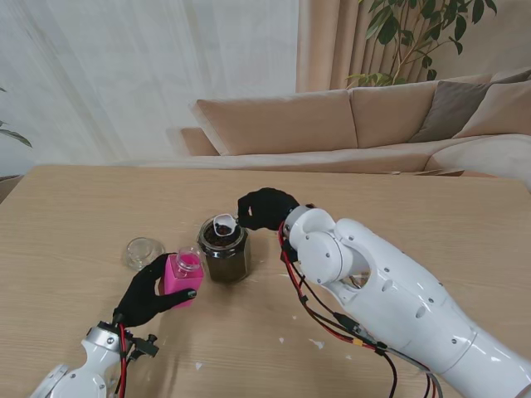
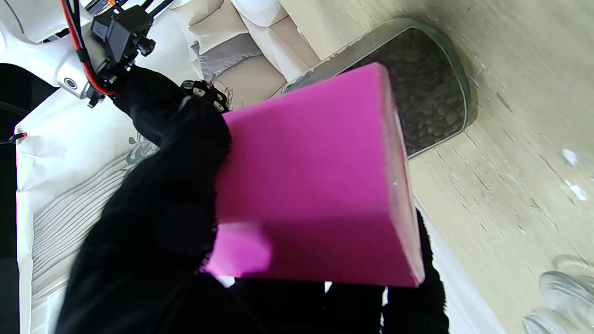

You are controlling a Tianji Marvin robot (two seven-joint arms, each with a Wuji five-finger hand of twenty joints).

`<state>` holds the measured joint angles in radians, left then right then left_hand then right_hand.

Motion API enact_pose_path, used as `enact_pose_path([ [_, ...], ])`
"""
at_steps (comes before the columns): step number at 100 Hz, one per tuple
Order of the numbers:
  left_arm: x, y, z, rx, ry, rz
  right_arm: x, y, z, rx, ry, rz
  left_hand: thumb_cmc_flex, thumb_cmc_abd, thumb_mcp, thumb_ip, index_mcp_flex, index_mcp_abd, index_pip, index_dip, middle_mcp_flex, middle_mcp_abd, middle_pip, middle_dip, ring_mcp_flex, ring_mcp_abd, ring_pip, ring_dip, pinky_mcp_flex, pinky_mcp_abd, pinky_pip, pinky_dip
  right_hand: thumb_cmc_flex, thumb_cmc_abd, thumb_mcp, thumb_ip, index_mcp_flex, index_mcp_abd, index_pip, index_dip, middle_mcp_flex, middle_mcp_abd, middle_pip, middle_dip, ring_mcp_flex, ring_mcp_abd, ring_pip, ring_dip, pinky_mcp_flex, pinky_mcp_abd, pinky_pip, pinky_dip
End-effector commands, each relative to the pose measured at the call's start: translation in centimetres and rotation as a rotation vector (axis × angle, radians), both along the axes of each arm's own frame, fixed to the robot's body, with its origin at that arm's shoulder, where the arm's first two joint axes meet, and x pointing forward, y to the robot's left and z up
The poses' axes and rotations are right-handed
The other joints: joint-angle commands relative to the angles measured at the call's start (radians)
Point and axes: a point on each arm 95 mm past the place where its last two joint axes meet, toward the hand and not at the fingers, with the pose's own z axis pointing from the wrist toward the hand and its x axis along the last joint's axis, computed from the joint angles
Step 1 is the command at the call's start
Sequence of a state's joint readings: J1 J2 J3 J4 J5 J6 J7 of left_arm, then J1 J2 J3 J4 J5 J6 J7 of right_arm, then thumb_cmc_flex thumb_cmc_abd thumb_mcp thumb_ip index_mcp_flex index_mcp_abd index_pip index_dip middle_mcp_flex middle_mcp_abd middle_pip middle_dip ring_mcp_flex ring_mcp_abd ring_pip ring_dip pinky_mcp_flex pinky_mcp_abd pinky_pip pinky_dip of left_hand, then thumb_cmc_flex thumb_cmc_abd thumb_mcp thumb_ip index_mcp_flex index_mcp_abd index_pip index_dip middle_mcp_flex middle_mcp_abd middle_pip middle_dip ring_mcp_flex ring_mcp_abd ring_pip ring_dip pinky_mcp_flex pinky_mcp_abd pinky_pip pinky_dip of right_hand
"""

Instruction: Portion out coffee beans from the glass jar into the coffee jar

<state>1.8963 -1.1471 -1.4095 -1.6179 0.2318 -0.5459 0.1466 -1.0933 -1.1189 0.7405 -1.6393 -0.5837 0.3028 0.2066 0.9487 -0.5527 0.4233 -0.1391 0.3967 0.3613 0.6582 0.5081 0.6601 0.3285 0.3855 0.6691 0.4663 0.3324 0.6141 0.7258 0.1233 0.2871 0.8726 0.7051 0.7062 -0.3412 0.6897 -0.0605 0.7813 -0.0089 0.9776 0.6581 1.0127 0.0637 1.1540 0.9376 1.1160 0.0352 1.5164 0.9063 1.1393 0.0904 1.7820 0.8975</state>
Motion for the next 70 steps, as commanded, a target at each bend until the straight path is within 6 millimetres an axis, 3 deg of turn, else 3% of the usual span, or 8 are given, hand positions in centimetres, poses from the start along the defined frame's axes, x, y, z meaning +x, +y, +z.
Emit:
enact_pose_path([
  [1,0.0,-0.5,-0.1,-0.003,0.012,-0.011,-0.5,0.1,0.1,0.001,0.005,0.006,0.141,0.142,0.138,0.037,0.047,-0.123,0.124,0.055,0.029,-0.091,0.109,0.031,-0.019,-0.016,0.000,0.013,-0.005,-0.011,0.011,0.016,0.037,0.017,0.014,0.026,-0.001,0.004,0.011,0.014,0.031,0.036,0.027,0.018,0.036,0.008,0.054,0.001,0.051,-0.081,0.312,0.012],
  [70,0.4,-1.1,-0.3,-0.010,0.029,-0.003,-3.1,0.3,2.7,0.090,-0.025,0.038,0.145,0.144,0.132,0.037,0.045,-0.122,0.131,0.050,0.030,-0.090,0.107,0.034,-0.019,-0.016,0.002,0.013,-0.007,-0.011,0.011,0.016,0.044,0.016,0.011,0.027,0.000,0.013,0.010,0.010,0.029,0.043,0.027,0.018,0.032,0.016,0.057,0.002,0.052,-0.078,0.312,0.015],
])
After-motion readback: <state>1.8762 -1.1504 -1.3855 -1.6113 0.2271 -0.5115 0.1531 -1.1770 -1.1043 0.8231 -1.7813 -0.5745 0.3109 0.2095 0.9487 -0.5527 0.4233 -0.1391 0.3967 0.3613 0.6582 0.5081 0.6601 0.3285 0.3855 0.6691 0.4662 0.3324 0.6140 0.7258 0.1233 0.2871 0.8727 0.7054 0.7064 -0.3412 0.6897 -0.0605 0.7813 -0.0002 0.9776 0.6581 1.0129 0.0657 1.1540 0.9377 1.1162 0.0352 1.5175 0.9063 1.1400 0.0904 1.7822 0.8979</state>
